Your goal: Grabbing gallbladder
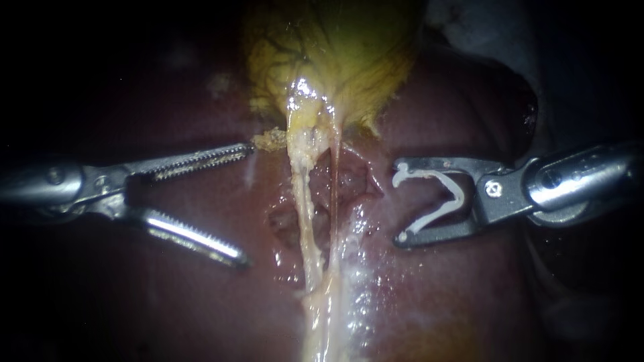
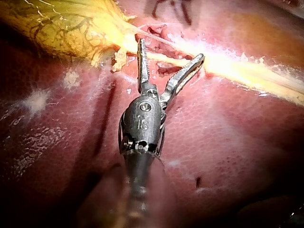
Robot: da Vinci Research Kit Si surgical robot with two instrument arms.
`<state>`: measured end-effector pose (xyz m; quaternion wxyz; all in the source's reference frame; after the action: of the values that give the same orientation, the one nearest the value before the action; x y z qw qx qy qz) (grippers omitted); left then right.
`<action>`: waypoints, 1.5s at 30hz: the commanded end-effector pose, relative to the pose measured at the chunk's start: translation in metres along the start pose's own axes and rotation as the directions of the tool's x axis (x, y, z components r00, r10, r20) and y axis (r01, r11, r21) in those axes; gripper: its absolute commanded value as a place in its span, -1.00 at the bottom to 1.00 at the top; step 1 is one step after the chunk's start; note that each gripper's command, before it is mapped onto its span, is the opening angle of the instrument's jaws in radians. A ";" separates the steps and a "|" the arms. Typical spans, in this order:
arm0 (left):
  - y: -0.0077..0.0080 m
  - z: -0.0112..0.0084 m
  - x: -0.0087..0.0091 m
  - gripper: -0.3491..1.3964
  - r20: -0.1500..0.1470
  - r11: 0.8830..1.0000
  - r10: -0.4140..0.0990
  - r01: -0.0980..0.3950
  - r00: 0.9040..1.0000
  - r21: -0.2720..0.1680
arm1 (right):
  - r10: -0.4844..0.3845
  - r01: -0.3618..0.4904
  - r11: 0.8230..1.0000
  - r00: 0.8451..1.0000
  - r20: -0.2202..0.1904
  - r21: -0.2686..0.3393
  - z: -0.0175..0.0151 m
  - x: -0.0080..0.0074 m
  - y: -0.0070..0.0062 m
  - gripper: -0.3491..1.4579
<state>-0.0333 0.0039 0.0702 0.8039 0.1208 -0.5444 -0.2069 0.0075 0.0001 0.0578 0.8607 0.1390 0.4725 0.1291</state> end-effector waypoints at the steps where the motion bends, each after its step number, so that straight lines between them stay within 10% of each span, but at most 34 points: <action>1: 0.0000 0.0000 0.0000 0.83 0.000 1.000 0.000 0.000 1.000 0.001 | -0.001 0.001 1.000 1.000 0.000 0.000 0.0000 0.0000 0.0000 0.05; 6: 0.0007 -0.0001 0.0003 0.81 0.001 1.000 0.001 -0.001 1.000 0.008 | 0.000 0.000 1.000 1.000 0.000 0.000 0.0000 0.0000 0.0001 0.05; 16: 0.0077 0.0020 0.0028 0.68 0.002 1.000 -0.023 0.023 1.000 -0.009 | 0.000 0.000 1.000 1.000 0.000 0.000 -0.0001 0.0000 0.0001 0.05; 28: 0.0120 0.0052 0.0071 0.33 -0.017 0.990 -0.139 0.139 0.990 -0.009 | 0.000 0.000 1.000 1.000 0.000 0.000 0.0000 0.0000 0.0001 0.05; 41: 0.0131 0.0051 0.0088 -0.44 -0.052 0.976 -0.218 0.218 0.974 -0.017 | 0.000 0.000 1.000 1.000 0.000 0.000 0.0000 0.0000 0.0001 0.05; 45: 0.0131 0.0048 0.0089 -1.00 -0.058 0.973 -0.229 0.229 0.972 -0.014 | 0.000 0.000 1.000 1.000 0.000 0.000 0.0000 0.0000 0.0001 0.05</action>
<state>-0.0322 0.0115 0.0850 0.7917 0.1862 -0.4998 -0.2980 0.0075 0.0002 0.0578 0.8608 0.1390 0.4723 0.1290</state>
